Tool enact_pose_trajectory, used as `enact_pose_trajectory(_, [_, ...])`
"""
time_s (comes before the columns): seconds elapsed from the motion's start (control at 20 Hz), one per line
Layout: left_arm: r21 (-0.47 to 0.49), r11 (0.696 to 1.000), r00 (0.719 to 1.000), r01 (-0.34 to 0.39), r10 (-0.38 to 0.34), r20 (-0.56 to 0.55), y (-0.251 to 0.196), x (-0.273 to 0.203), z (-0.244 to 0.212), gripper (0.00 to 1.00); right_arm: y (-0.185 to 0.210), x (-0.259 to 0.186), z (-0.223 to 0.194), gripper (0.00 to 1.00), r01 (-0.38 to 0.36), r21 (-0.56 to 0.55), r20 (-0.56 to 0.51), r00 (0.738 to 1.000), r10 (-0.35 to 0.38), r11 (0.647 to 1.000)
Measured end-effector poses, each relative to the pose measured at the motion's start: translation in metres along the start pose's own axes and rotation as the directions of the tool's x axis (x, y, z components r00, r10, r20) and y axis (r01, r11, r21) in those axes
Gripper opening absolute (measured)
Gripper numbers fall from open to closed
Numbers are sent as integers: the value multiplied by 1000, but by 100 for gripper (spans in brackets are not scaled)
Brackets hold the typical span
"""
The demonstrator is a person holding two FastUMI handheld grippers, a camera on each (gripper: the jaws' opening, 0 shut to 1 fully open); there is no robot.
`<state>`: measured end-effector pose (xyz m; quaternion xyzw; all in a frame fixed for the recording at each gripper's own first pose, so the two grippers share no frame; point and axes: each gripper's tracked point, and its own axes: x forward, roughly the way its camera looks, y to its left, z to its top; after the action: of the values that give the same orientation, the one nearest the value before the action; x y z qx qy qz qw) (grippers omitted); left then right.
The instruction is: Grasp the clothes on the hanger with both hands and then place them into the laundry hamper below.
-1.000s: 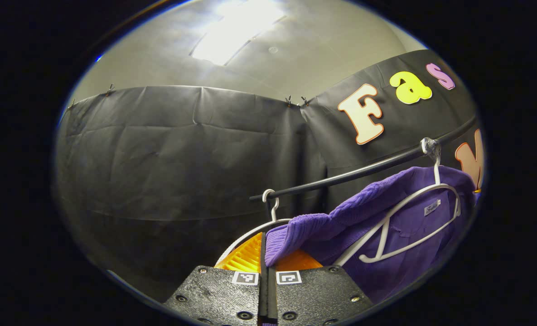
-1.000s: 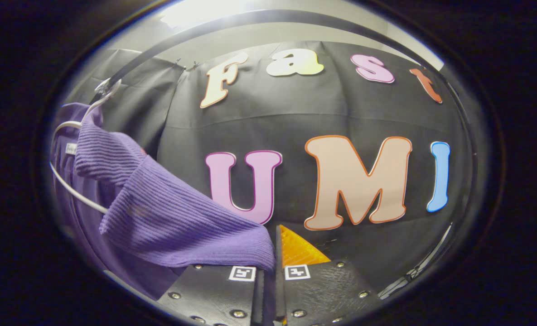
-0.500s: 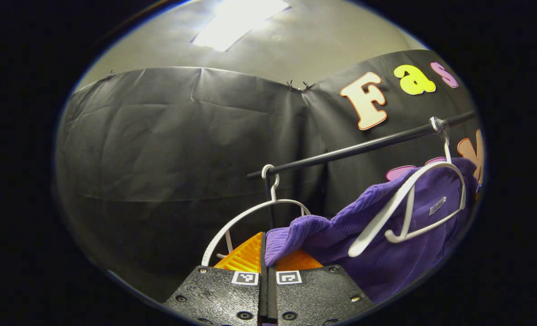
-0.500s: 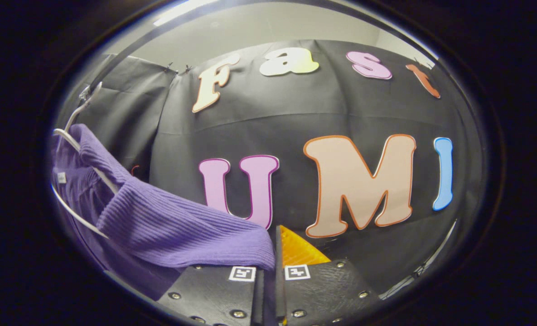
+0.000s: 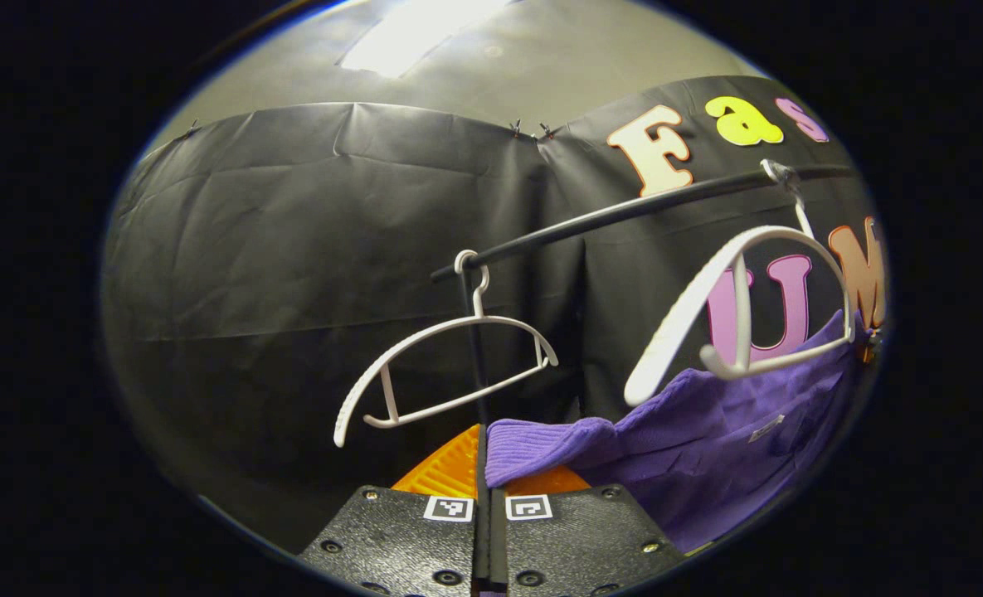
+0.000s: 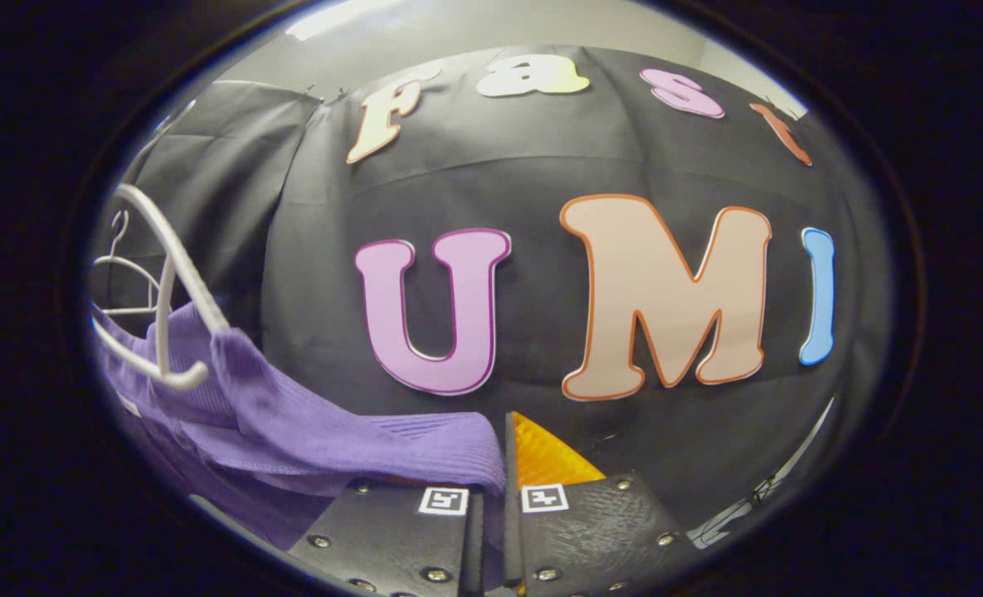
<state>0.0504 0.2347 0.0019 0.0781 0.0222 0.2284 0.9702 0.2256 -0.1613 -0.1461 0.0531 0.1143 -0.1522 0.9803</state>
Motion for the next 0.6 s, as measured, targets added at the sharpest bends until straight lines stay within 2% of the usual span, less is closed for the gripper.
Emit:
enact_pose_trajectory(0.3, [32, 999, 999, 18, -17, -38, -7, -8, -25, 2, 6, -14, -38, 10, -16, -9, -74, 997, 16, 1000])
enact_pose_trajectory(0.6, [55, 995, 994, 89, -85, -68, -38, -19, -43, 2, 24, -43, -67, 12, -60, -13, -128, 990, 58, 998])
